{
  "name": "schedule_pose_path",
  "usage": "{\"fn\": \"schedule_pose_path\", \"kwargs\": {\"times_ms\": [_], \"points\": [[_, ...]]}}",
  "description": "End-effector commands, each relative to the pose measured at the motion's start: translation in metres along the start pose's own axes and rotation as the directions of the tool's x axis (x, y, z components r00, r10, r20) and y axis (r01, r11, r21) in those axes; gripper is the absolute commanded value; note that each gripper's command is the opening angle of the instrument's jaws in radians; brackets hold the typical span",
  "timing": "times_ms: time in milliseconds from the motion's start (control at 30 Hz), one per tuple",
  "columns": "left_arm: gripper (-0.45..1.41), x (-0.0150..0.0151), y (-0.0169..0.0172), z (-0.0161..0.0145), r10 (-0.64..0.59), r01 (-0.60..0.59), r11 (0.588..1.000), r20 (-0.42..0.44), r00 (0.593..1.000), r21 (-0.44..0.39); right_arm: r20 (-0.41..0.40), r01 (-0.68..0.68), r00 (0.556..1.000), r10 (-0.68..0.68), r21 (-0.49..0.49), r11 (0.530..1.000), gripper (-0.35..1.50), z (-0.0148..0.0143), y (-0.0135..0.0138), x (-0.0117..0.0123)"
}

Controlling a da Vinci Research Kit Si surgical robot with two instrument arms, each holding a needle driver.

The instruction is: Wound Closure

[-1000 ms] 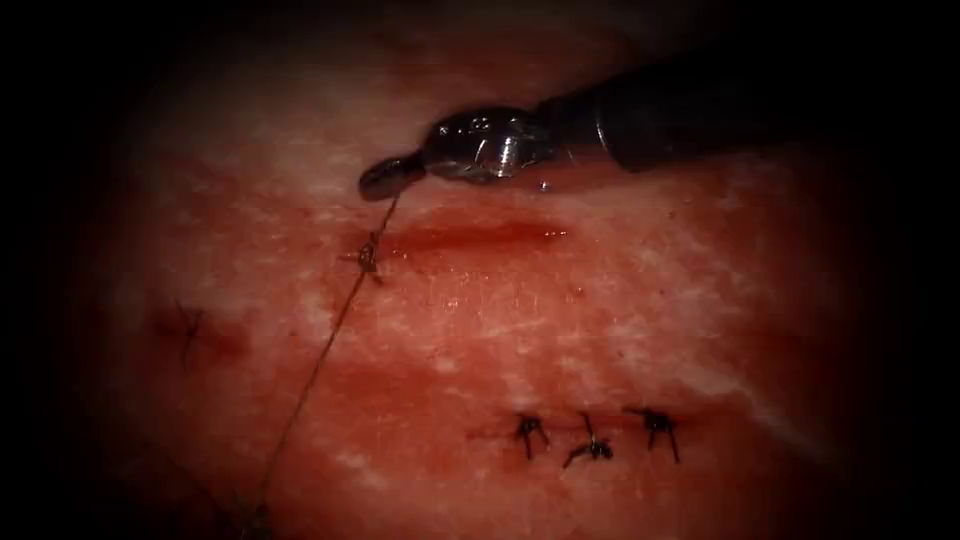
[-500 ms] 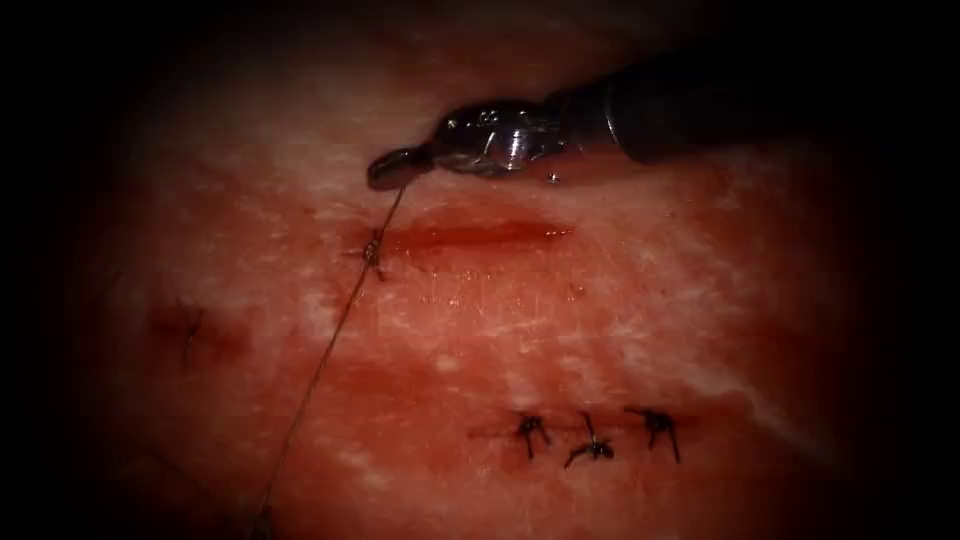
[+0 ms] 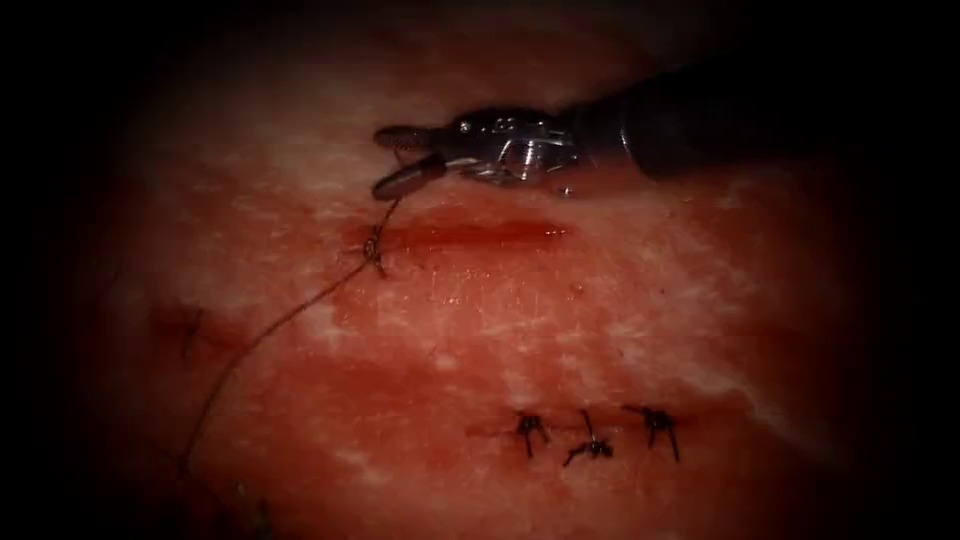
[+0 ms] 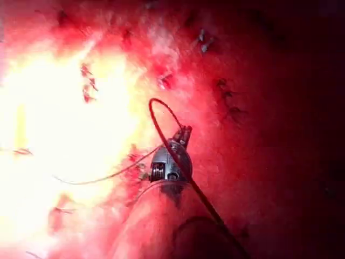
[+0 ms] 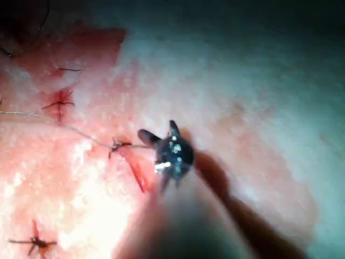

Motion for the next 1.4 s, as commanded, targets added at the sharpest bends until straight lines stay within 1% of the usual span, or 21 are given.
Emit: {"fn": "schedule_pose_path", "kwargs": {"times_ms": [33,167,300,433,500,567,633,667,733,800,833,933,967,1000,1033,1067,1133,1233,1267,1333,1400], "points": [[-0.45,0.0006,-0.0005,0.0000,0.007,-0.007,1.000,-0.002,1.000,0.021,-0.012,-0.012,1.000,0.012,-0.014,1.000,1.28,-0.0005,0.0000,-0.0003],[-0.45,0.0056,-0.0059,-0.0032,0.053,-0.053,0.993,0.001,0.999,0.102,-0.024,-0.037,0.999,0.035,-0.067,0.997,1.28,-0.0031,0.0003,-0.0002],[-0.45,0.0083,-0.0103,-0.0048,0.080,-0.085,0.985,0.034,0.996,0.152,-0.028,-0.062,0.998,0.059,-0.132,0.989,1.20,-0.0058,0.0000,-0.0004],[-0.45,0.0090,-0.0143,-0.0061,0.068,-0.095,0.964,0.112,0.991,0.250,-0.028,-0.061,0.998,0.056,-0.201,0.978,1.13,-0.0075,-0.0008,-0.0001],[-0.45,0.0086,-0.0161,-0.0069,0.071,-0.121,0.942,0.167,0.983,0.312,-0.024,-0.051,0.999,0.047,-0.209,0.977,1.10,-0.0079,-0.0017,0.0010],[-0.45,0.0087,-0.0172,-0.0073,0.076,-0.143,0.926,0.201,0.977,0.348,-0.025,-0.047,0.999,0.043,-0.204,0.978,1.08,-0.0079,-0.0023,0.0020],[-0.45,0.0090,-0.0177,-0.0074,0.095,-0.165,0.921,0.209,0.973,0.353,-0.032,-0.044,0.999,0.038,-0.202,0.978,1.06,-0.0077,-0.0027,0.0027],[-0.45,0.0097,-0.0189,-0.0073,0.140,-0.214,0.907,0.221,0.965,0.362,-0.046,-0.037,0.999,0.029,-0.191,0.981,1.05,-0.0072,-0.0033,0.0038],[-0.45,0.0107,-0.0203,-0.0069,0.181,-0.254,0.903,0.229,0.956,0.347,-0.055,-0.026,0.998,0.017,-0.164,0.986,0.94,-0.0055,-0.0046,0.0054],[-0.45,0.0115,-0.0213,-0.0065,0.194,-0.260,0.906,0.219,0.956,0.335,-0.058,-0.021,0.998,0.013,-0.134,0.991,0.79,-0.0036,-0.0057,0.0061],[-0.45,0.0123,-0.0222,-0.0060,0.194,-0.250,0.914,0.197,0.961,0.320,-0.062,-0.015,0.998,0.008,-0.105,0.994,0.68,-0.0015,-0.0066,0.0063],[-0.45,0.0135,-0.0230,-0.0054,0.207,-0.245,0.927,0.156,0.966,0.283,-0.065,0.001,0.998,-0.006,-0.087,0.996,0.57,0.0026,-0.0078,0.0061],[-0.45,0.0141,-0.0232,-0.0052,0.176,-0.202,0.943,0.121,0.977,0.264,-0.068,0.010,0.998,-0.015,-0.084,0.996,0.51,0.0046,-0.0079,0.0059],[-0.45,0.0141,-0.0232,-0.0052,0.176,-0.202,0.943,0.121,0.977,0.264,-0.068,0.010,0.998,-0.015,-0.084,0.996,0.51,0.0046,-0.0079,0.0059],[-0.45,0.0145,-0.0232,-0.0050,0.152,-0.174,0.951,0.104,0.983,0.257,-0.069,0.015,0.997,-0.020,-0.081,0.997,0.42,0.0057,-0.0077,0.0057],[-0.45,0.0154,-0.0230,-0.0049,0.111,-0.126,0.963,0.074,0.991,0.239,-0.067,0.020,0.997,-0.027,-0.106,0.994,0.26,0.0074,-0.0069,0.0055],[-0.45,0.0160,-0.0229,-0.0049,0.100,-0.110,0.968,0.059,0.993,0.224,-0.066,0.028,0.997,-0.036,-0.124,0.992,0.12,0.0085,-0.0062,0.0051],[-0.45,0.0172,-0.0231,-0.0048,0.086,-0.088,0.974,0.017,0.996,0.207,-0.060,0.042,0.997,-0.051,-0.140,0.989,0.12,0.0114,-0.0059,0.0038],[-0.45,0.0172,-0.0231,-0.0048,0.086,-0.088,0.974,0.017,0.996,0.207,-0.060,0.042,0.997,-0.051,-0.140,0.989,0.12,0.0114,-0.0059,0.0038],[-0.45,0.0180,-0.0235,-0.0047,0.084,-0.078,0.977,-0.018,0.996,0.198,-0.057,0.058,0.996,-0.065,-0.128,0.990,0.12,0.0132,-0.0064,0.0028],[-0.45,0.0186,-0.0239,-0.0047,0.088,-0.079,0.978,-0.036,0.995,0.195,-0.052,0.072,0.996,-0.079,-0.117,0.990,0.14,0.0138,-0.0068,0.0022]]}}
